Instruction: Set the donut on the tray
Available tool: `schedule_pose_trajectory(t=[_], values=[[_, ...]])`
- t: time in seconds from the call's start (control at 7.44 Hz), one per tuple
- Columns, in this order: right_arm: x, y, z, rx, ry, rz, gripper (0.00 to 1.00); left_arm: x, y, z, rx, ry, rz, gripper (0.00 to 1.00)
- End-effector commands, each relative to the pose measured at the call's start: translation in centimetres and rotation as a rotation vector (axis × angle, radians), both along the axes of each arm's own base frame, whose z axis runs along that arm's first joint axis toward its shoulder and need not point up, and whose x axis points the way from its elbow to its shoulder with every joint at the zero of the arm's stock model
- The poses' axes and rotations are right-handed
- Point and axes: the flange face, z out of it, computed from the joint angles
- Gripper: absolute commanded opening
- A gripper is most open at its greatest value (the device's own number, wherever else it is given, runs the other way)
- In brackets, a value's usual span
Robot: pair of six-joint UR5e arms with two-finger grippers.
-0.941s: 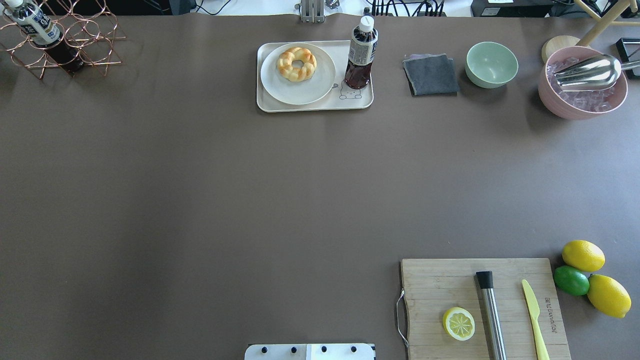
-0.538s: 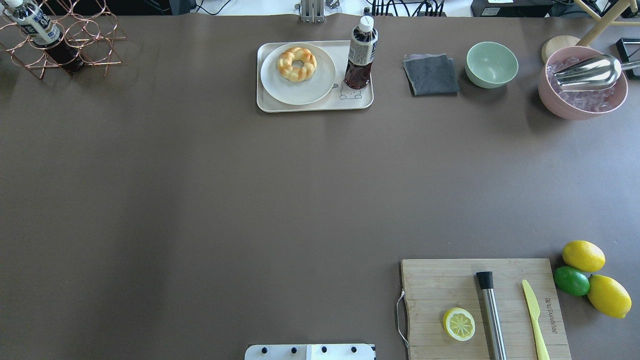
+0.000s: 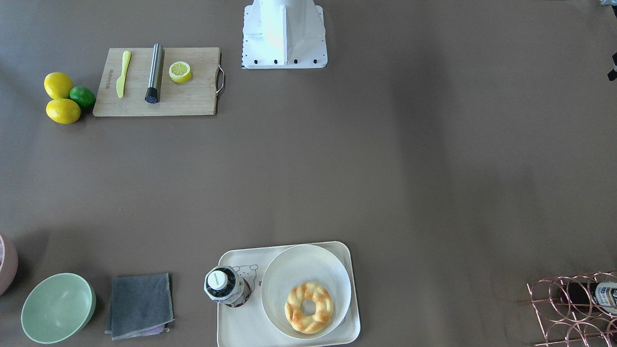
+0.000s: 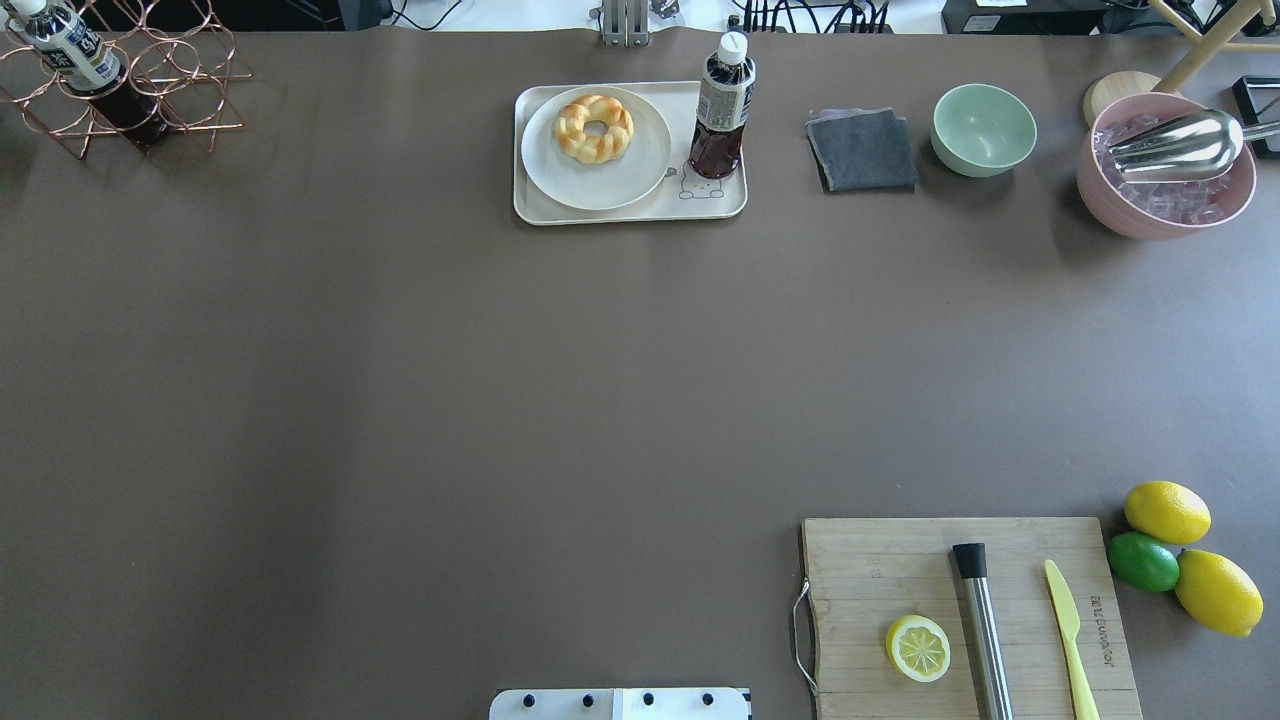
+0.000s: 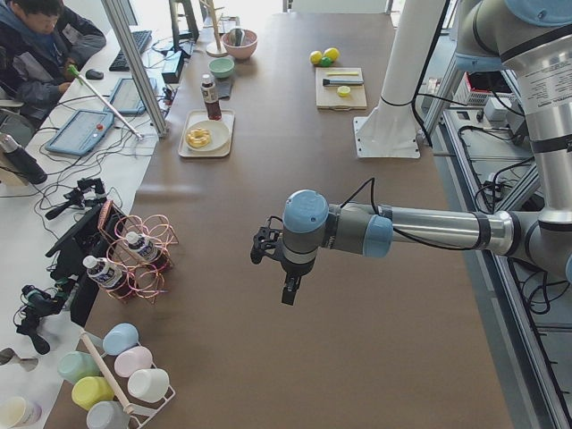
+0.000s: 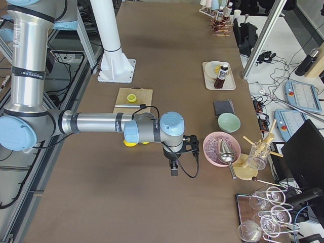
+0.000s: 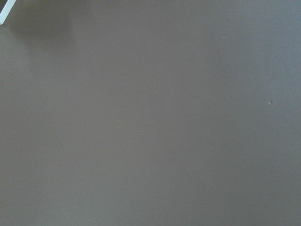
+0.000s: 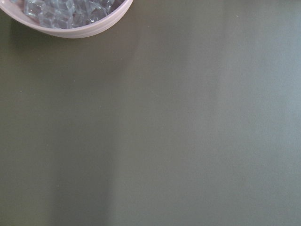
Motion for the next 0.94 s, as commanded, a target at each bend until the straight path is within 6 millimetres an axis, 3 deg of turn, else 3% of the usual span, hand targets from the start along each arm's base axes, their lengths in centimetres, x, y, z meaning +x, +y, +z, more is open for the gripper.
schedule_pose_trajectory(t=[0.0,0.81], values=[[0.0,-0.3,-0.4,0.007,0.0,0.003,1.0,-0.1,-0.1,2.4,0.081,-0.007,0.055,0.98],[-0.1,-0.6,-0.8,0.013,0.002,0.006,1.0,-0.5,0.0,3.4,0.08,-0.041,0.046,0.98]])
